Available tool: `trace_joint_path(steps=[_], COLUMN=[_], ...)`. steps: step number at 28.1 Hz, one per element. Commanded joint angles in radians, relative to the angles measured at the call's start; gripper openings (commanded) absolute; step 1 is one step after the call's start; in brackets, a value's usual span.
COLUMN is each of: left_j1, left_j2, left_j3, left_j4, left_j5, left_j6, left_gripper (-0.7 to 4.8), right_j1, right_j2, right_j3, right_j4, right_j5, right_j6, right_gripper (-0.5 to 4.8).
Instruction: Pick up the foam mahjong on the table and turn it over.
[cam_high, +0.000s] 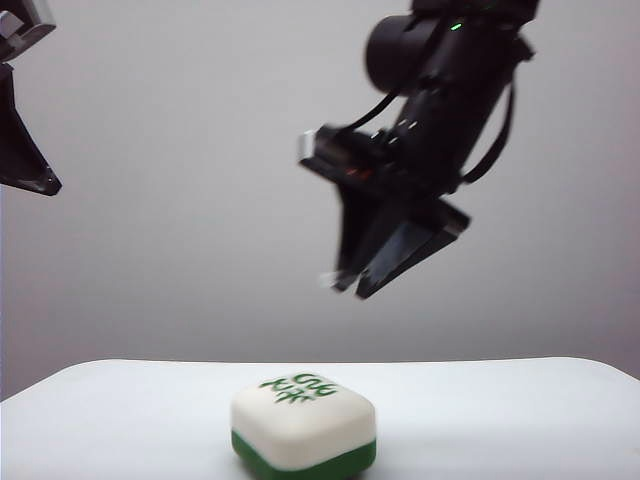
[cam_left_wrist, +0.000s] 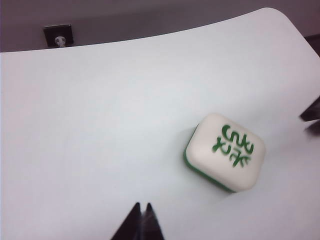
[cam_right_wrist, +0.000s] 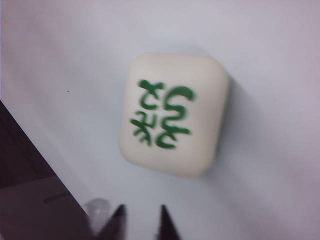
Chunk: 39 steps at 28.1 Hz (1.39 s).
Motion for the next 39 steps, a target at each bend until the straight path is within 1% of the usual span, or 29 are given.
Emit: trace_joint_path(steps=[1, 3, 5, 6, 9, 10, 12, 14, 16, 18, 19, 20, 21, 24, 27, 28, 30, 31, 33, 34, 35, 38, 39], left_j1=[-0.002, -0.003, -0.003, -0.003, -0.003, -0.004, -0.004, -0.004, -0.004, -0.004, -0.004, -0.004, -0.004, -0.004, -0.004, -0.004, -0.005, -0.004, -0.004, -0.005, -0.006, -0.005, -0.006], left_j2=[-0.039, -0.084, -0.134, -0.179, -0.256, -0.287, -0.333, -0.388, -0.444, -0.492, -0.523, -0.577, -0.612, -0.703, -0.788, -0.818, -0.857, -0.879, -0.893, -0.894, -0.894, -0.894, -0.894], left_j3=[0.006, 0.006, 0.006, 0.006, 0.003, 0.0, -0.013, -0.035, -0.061, -0.084, -0.098, -0.118, -0.13, -0.163, -0.189, -0.196, -0.205, -0.211, -0.216, -0.224, -0.231, -0.256, -0.268], left_j4=[-0.006, -0.032, -0.05, -0.053, -0.055, -0.058, -0.058, -0.058, -0.058, -0.056, -0.058, -0.06, -0.059, -0.05, -0.049, -0.048, -0.044, -0.044, -0.042, -0.042, -0.035, -0.026, -0.024], left_j5=[-0.038, -0.114, -0.177, -0.204, -0.217, -0.218, -0.232, -0.28, -0.298, -0.308, -0.315, -0.314, -0.314, -0.272, -0.27, -0.269, -0.269, -0.27, -0.274, -0.274, -0.275, -0.296, -0.305], left_j6=[0.001, 0.001, 0.0, 0.0, -0.002, -0.005, -0.022, -0.044, -0.053, -0.066, -0.074, -0.082, -0.092, -0.104, -0.141, -0.159, -0.165, -0.166, -0.166, -0.166, -0.166, -0.165, -0.166], left_gripper=[-0.04, -0.04, -0.05, -0.05, -0.05, -0.05, -0.05, -0.05, -0.05, -0.05, -0.05, -0.05, -0.05, -0.05, -0.05, -0.05, -0.05, -0.05, -0.05, -0.05, -0.04, -0.05, -0.04], right_j1=[-0.028, -0.047, -0.061, -0.074, -0.094, -0.098, -0.103, -0.103, -0.105, -0.111, -0.117, -0.148, -0.169, -0.27, -0.387, -0.43, -0.491, -0.519, -0.549, -0.554, -0.554, -0.547, -0.547], right_j2=[-0.054, -0.106, -0.172, -0.238, -0.359, -0.409, -0.495, -0.595, -0.695, -0.792, -0.833, -0.914, -0.946, -1.049, -1.135, -1.168, -1.215, -1.249, -1.315, -1.378, -1.427, -1.538, -1.57], right_j3=[0.001, -0.015, -0.049, -0.087, -0.162, -0.195, -0.25, -0.31, -0.368, -0.42, -0.44, -0.473, -0.488, -0.544, -0.603, -0.627, -0.667, -0.693, -0.743, -0.787, -0.811, -0.865, -0.88], right_j4=[-0.045, -0.047, -0.02, 0.017, 0.086, 0.113, 0.152, 0.184, 0.213, 0.235, 0.238, 0.227, 0.222, 0.218, 0.221, 0.224, 0.233, 0.249, 0.284, 0.314, 0.328, 0.409, 0.436], right_j5=[-0.007, -0.007, -0.006, 0.003, 0.031, 0.061, 0.118, 0.185, 0.243, 0.304, 0.325, 0.352, 0.35, 0.308, 0.231, 0.199, 0.125, 0.068, -0.006, 0.004, 0.04, 0.157, 0.175], right_j6=[0.003, 0.004, 0.006, 0.04, 0.088, 0.109, 0.125, 0.138, 0.142, 0.143, 0.15, 0.178, 0.189, 0.192, 0.191, 0.191, 0.192, 0.192, 0.211, 0.231, 0.251, 0.408, 0.422], right_gripper=[0.69, 0.64, 0.45, 0.43, 0.26, 0.16, 0.17, 0.16, 0.14, -0.04, -0.04, -0.04, -0.04, -0.04, -0.04, -0.04, -0.04, -0.04, -0.04, -0.04, -0.04, -0.04, -0.04])
